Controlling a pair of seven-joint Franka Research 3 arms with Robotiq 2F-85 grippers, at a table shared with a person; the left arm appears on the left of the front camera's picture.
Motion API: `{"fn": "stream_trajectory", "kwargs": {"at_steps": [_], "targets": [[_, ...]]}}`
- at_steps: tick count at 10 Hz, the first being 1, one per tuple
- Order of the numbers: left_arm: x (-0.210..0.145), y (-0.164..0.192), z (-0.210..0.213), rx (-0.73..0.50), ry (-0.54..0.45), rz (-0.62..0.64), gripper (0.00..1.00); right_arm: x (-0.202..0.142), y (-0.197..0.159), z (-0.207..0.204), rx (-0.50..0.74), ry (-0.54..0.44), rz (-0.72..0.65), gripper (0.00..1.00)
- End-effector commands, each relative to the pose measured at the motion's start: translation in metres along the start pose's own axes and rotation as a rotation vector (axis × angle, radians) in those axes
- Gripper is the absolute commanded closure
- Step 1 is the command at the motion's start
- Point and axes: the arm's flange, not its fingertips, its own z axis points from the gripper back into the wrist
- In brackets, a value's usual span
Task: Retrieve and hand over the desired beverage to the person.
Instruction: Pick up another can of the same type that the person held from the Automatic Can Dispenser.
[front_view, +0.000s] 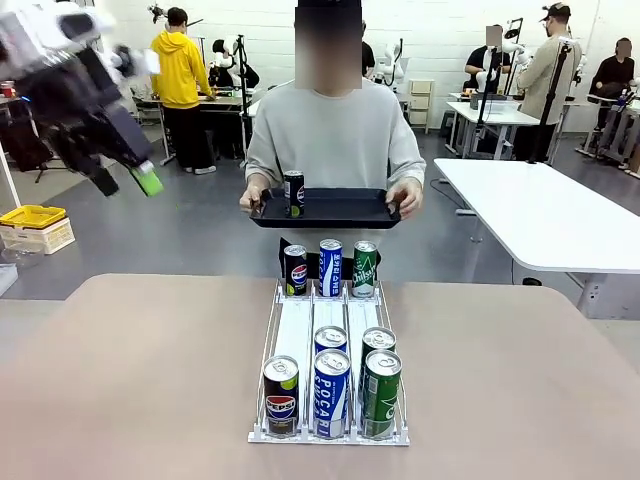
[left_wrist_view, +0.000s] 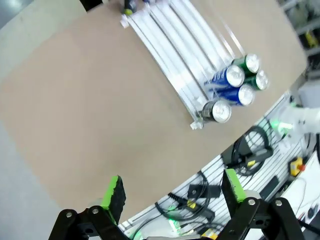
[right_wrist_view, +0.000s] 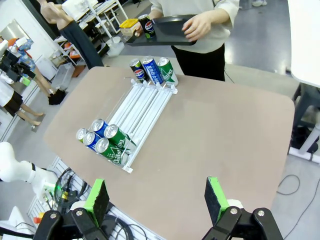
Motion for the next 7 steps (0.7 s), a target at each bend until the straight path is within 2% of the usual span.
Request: {"fn": "stream_trajectory", "kwargs": {"at_steps": [1, 2, 3, 4, 5, 7], "targets": [[-0.032, 0.022, 0.025, 0.012, -0.129, 0.061, 0.0, 0.002, 0.0, -0.002, 0.024, -0.013, 0.011, 0.0], [-0.033, 0.041, 0.04, 0.064, -0.156, 0.067, 0.0, 0.002, 0.0, -0.002, 0.024, -0.013, 0.011, 0.0], [-0.054, 0.043, 0.047, 0.085, -0.211, 0.049, 0.0, 0.002, 0.0, -0.002, 0.024, -0.013, 0.011, 0.0], [-0.065, 0.054, 0.057, 0.07, -0.246, -0.011, 0.0, 0.002, 0.0, -0.002, 0.024, -0.013, 0.011, 0.0], [-0.072, 0.073, 0.071, -0.01, -0.245, -0.071, 0.0, 0.002, 0.0, -0.002, 0.024, -0.013, 0.011, 0.0], [-0.121, 0.092, 0.086, -0.064, -0.284, -0.098, 0.0, 0.002, 0.0, -0.002, 0.024, -0.013, 0.011, 0.0]]}}
